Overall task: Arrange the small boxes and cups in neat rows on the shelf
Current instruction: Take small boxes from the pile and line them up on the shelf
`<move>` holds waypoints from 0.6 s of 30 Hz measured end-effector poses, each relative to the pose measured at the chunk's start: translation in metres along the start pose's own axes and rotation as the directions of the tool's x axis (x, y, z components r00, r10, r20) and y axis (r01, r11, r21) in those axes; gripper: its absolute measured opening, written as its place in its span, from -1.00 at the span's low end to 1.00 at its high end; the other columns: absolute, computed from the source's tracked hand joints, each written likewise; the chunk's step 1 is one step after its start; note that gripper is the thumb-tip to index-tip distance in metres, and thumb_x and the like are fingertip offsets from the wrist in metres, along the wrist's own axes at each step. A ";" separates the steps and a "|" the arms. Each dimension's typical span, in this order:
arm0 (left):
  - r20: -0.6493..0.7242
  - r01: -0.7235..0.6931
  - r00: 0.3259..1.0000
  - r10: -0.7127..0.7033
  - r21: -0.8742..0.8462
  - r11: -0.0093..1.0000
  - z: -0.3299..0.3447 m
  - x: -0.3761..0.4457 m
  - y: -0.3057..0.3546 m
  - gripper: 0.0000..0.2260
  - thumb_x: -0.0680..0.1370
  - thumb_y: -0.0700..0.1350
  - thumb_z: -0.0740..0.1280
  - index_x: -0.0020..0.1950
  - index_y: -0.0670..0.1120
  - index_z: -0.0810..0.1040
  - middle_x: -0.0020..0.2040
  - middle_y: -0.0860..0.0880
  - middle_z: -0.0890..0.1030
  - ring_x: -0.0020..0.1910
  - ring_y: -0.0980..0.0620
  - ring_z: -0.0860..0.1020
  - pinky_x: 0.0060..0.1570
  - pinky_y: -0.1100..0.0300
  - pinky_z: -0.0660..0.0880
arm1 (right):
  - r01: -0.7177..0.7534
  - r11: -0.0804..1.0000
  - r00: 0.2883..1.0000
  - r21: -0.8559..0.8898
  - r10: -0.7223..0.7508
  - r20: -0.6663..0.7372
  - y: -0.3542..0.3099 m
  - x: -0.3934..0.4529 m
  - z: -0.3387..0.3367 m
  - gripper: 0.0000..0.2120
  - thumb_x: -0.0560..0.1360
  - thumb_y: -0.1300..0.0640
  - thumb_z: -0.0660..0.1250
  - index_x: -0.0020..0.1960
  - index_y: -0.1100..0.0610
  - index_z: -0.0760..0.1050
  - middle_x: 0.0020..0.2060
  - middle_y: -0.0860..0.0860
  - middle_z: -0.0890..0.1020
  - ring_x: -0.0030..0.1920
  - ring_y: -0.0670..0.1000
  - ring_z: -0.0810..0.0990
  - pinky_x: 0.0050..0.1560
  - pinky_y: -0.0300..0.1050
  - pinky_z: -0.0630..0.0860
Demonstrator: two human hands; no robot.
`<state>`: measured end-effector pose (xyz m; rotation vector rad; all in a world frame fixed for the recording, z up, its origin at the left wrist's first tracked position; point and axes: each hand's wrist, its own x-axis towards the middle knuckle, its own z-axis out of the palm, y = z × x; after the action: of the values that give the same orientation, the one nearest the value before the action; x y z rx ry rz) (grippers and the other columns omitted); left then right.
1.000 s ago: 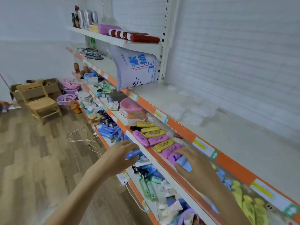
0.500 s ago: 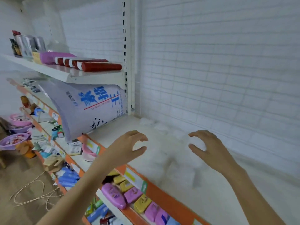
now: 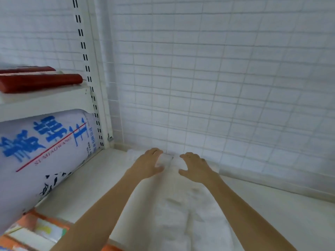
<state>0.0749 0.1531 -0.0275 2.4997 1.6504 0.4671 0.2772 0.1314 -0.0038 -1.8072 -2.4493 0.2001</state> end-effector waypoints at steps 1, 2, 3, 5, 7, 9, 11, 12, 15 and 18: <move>-0.020 -0.026 0.999 0.026 0.002 1.000 0.007 0.004 -0.006 -0.41 0.45 0.14 0.26 0.40 -0.11 0.28 0.41 -0.14 0.30 0.37 -0.11 0.31 0.28 0.05 0.32 | -0.034 0.999 0.999 -0.027 0.035 0.023 -0.001 0.003 0.005 -0.40 0.52 -0.08 0.21 0.46 0.10 0.12 0.42 0.07 0.22 0.39 0.10 0.22 0.33 0.05 0.20; -0.045 -0.064 0.997 0.064 0.005 0.998 0.014 0.010 -0.013 -0.39 0.39 0.19 0.22 0.35 -0.10 0.31 0.36 -0.20 0.37 0.32 -0.17 0.38 0.22 -0.02 0.38 | -0.056 0.997 0.998 -0.059 0.058 0.037 -0.002 0.005 0.010 -0.40 0.51 -0.09 0.21 0.46 0.11 0.13 0.41 0.08 0.24 0.37 0.11 0.25 0.31 0.06 0.22; -0.050 -0.087 0.995 0.086 -0.017 0.996 0.021 0.013 -0.019 -0.41 0.35 0.21 0.18 0.28 -0.09 0.32 0.28 -0.24 0.45 0.23 -0.23 0.47 0.13 -0.08 0.44 | -0.068 0.993 0.997 -0.098 0.072 0.040 -0.002 0.007 0.014 -0.40 0.51 -0.10 0.21 0.45 0.12 0.13 0.39 0.08 0.25 0.36 0.11 0.26 0.29 0.05 0.24; -0.010 -0.106 0.994 0.105 -0.048 0.993 0.030 0.019 -0.029 -0.48 0.34 0.17 0.16 0.18 -0.12 0.37 0.15 -0.24 0.55 0.09 -0.25 0.56 0.03 -0.13 0.49 | -0.078 0.984 0.996 -0.160 0.082 0.022 -0.003 0.009 0.019 -0.41 0.51 -0.10 0.20 0.44 0.12 0.13 0.38 0.08 0.24 0.35 0.11 0.26 0.28 0.05 0.25; -0.018 -0.161 0.987 0.161 -0.015 0.987 0.028 0.018 -0.029 -0.52 0.35 0.13 0.16 0.12 -0.16 0.46 0.08 -0.18 0.60 0.03 -0.20 0.59 -0.01 -0.10 0.51 | -0.084 0.981 0.996 -0.176 0.085 -0.001 -0.004 0.010 0.019 -0.43 0.52 -0.08 0.21 0.43 0.11 0.14 0.37 0.07 0.26 0.34 0.10 0.27 0.28 0.05 0.26; -0.064 -0.227 0.971 0.230 0.038 0.973 0.031 0.017 -0.032 -0.55 0.37 0.13 0.16 0.09 -0.15 0.48 0.05 -0.13 0.60 0.00 -0.15 0.60 0.00 -0.04 0.51 | -0.089 0.980 0.996 -0.177 0.084 -0.033 -0.009 0.010 0.018 -0.47 0.53 -0.04 0.21 0.42 0.10 0.17 0.34 0.05 0.30 0.33 0.09 0.30 0.27 0.02 0.27; -0.073 -0.279 0.956 0.283 0.052 0.959 0.033 0.017 -0.037 -0.55 0.40 0.13 0.16 0.09 -0.16 0.51 0.04 -0.12 0.60 0.00 -0.14 0.59 0.05 -0.06 0.48 | -0.095 0.979 0.994 -0.183 0.082 -0.078 -0.014 0.009 0.019 -0.52 0.54 0.01 0.22 0.40 0.09 0.21 0.31 0.03 0.34 0.30 0.07 0.33 0.25 -0.02 0.28; -0.074 -0.289 0.954 0.292 0.049 0.956 0.033 0.017 -0.039 -0.54 0.41 0.14 0.15 0.09 -0.17 0.53 0.04 -0.12 0.60 0.01 -0.13 0.59 0.09 -0.10 0.45 | -0.095 0.977 0.992 -0.191 0.078 -0.097 -0.016 0.008 0.019 -0.55 0.54 0.03 0.21 0.39 0.09 0.23 0.30 0.03 0.37 0.29 0.07 0.35 0.24 -0.04 0.29; -0.113 -0.318 0.940 0.322 0.048 0.947 0.029 0.013 -0.043 -0.55 0.46 0.16 0.14 0.08 -0.16 0.57 -0.01 -0.09 0.62 -0.04 -0.08 0.60 0.14 -0.12 0.43 | -0.083 0.978 0.992 -0.191 0.063 -0.108 -0.020 0.002 0.017 -0.60 0.57 0.07 0.18 0.39 0.08 0.24 0.31 0.04 0.40 0.29 0.06 0.37 0.27 -0.07 0.28; -0.186 -0.352 0.920 0.345 -0.005 0.936 0.014 0.007 -0.047 -0.55 0.52 0.22 0.07 0.08 -0.07 0.56 -0.08 -0.02 0.59 -0.10 -0.03 0.56 0.07 0.09 0.43 | -0.079 0.993 0.993 -0.092 0.071 -0.091 -0.026 -0.009 0.006 -0.64 0.60 0.04 0.12 0.38 0.05 0.24 0.22 0.07 0.50 0.20 0.08 0.46 0.18 -0.08 0.34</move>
<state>0.0410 0.1795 -0.0513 2.8034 1.2244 0.7778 0.2543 0.1148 -0.0059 -1.9047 -2.3722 0.0086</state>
